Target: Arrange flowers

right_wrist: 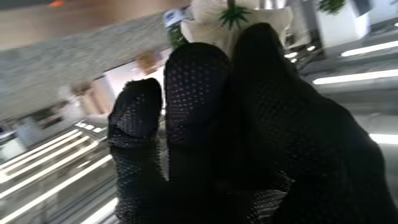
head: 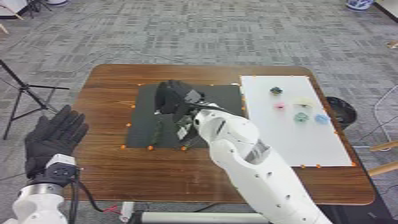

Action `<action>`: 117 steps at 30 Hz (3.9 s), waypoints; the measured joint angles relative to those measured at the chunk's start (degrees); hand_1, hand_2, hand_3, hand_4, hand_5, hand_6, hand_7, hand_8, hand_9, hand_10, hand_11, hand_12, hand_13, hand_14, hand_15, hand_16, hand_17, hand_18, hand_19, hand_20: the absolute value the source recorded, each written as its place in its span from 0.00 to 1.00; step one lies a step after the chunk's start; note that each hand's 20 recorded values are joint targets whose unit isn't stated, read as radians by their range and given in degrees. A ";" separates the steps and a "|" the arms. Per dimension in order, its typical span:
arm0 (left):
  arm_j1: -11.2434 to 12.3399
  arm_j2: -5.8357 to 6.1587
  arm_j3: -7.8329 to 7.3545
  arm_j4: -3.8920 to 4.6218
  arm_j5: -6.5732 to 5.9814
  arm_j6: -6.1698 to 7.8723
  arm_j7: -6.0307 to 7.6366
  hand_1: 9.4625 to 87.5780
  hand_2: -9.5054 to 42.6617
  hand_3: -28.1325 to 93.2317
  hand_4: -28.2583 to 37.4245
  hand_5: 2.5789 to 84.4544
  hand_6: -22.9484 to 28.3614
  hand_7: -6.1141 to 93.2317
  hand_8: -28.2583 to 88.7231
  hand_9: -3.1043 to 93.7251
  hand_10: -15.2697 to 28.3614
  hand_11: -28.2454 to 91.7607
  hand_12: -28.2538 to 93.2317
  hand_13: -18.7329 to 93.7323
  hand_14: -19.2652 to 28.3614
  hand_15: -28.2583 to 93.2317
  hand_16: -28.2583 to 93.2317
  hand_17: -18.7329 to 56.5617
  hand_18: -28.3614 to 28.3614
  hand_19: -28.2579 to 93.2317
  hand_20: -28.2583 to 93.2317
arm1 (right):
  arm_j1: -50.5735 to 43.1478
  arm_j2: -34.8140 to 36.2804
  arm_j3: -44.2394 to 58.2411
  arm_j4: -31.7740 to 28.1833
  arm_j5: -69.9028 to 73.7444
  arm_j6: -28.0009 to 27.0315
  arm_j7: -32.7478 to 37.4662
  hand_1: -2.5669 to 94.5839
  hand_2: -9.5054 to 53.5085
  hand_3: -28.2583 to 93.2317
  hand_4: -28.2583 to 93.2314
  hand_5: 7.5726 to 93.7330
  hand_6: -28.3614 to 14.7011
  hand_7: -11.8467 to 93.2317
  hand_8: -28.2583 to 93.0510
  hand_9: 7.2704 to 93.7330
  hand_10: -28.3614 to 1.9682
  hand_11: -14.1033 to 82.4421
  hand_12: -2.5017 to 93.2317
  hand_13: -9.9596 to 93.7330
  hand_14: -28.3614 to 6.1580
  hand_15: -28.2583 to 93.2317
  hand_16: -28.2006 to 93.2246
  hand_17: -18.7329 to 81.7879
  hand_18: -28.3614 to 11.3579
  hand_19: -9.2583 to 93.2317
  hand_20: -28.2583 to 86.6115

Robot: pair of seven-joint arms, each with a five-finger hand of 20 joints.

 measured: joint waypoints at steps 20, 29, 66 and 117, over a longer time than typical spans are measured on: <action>-1.48 0.70 0.76 0.49 -0.19 -1.10 0.21 0.22 0.55 0.81 0.00 0.52 0.62 0.18 0.16 0.41 0.68 0.41 0.29 0.42 0.69 0.43 0.19 0.16 0.76 0.56 0.30 | -3.60 -15.76 2.18 11.18 -21.06 -3.32 -4.78 0.67 0.00 0.79 0.00 0.80 0.68 0.44 0.24 0.85 0.70 0.20 0.37 0.80 0.76 0.63 0.61 0.57 0.21 0.89 0.59; -2.42 1.09 0.95 0.79 -0.45 -2.19 0.00 0.22 0.53 0.81 0.00 0.52 0.62 0.18 0.16 0.41 0.68 0.41 0.29 0.42 0.70 0.43 0.19 0.16 0.76 0.56 0.30 | -5.59 -18.75 5.87 12.92 -23.45 -7.31 -3.04 0.68 0.00 0.78 0.00 0.80 0.70 0.44 0.24 0.85 0.72 0.19 0.36 0.80 0.77 0.61 0.62 0.57 0.21 0.88 0.59; -2.84 1.60 1.25 1.06 -1.22 -3.02 -0.06 0.23 0.54 0.81 0.00 0.53 0.60 0.18 0.16 0.42 0.68 0.41 0.29 0.42 0.70 0.45 0.19 0.16 0.76 0.57 0.30 | -5.99 -18.82 6.15 14.04 -25.71 -5.91 -2.76 0.65 0.00 0.81 0.00 0.67 0.70 0.32 0.12 0.63 0.59 0.27 0.19 0.76 0.79 0.63 0.59 0.55 0.22 0.86 0.59; -3.05 0.94 1.05 1.02 -1.52 -3.49 -1.93 0.23 0.53 0.80 0.00 0.53 0.59 0.17 0.16 0.42 0.67 0.40 0.29 0.42 0.67 0.42 0.18 0.17 0.76 0.56 0.30 | -6.74 -6.68 9.54 -6.92 -6.94 -12.06 -1.41 0.57 0.00 0.82 0.00 0.55 0.63 0.25 0.13 0.53 0.60 0.24 0.16 0.73 0.67 0.64 0.57 0.52 0.20 0.86 0.58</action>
